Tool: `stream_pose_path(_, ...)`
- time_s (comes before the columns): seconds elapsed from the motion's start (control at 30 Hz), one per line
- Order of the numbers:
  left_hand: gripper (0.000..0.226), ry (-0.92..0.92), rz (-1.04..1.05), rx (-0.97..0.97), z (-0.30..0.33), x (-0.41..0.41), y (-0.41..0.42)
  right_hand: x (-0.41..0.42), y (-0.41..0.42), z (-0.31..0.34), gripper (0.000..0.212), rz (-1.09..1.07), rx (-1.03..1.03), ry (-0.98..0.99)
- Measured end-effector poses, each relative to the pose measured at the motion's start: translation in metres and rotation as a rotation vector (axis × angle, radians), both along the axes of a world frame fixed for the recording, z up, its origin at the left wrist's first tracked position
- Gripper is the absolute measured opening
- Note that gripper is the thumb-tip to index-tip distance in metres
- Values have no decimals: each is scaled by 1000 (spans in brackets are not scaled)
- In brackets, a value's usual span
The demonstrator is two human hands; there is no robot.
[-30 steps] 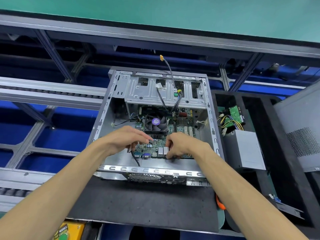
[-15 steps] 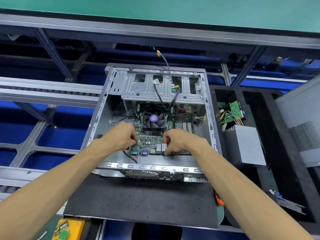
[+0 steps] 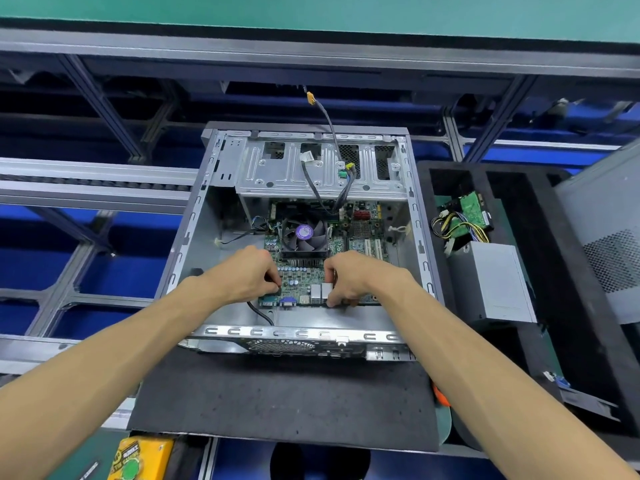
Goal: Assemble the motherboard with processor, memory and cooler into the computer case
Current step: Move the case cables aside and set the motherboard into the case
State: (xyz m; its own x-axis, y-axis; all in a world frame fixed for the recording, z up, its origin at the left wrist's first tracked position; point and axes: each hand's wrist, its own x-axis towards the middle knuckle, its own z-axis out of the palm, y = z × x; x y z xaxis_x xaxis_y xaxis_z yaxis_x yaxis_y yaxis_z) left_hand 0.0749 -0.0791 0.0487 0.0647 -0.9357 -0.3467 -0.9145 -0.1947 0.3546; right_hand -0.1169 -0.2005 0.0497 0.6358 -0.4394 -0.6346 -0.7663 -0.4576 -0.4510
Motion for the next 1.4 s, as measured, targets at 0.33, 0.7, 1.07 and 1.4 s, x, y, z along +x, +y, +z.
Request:
stream_pose_path(0.33,10,-25,-21,4,0,0,0,1,0,1,31,-12,22,6)
stream_pose_path(0.7,11,-80,-30,12,-1,-3,-1,1,1,2,32,-15,20,2)
stream_pose_path(1.07,4,-91,-57,28,0,-7,-1,3,0,1,34,-21,32,-1)
stream_pose_path(1.4,4,-71,-6,-6,6,-3,2,2,-2,2,33,0,25,0)
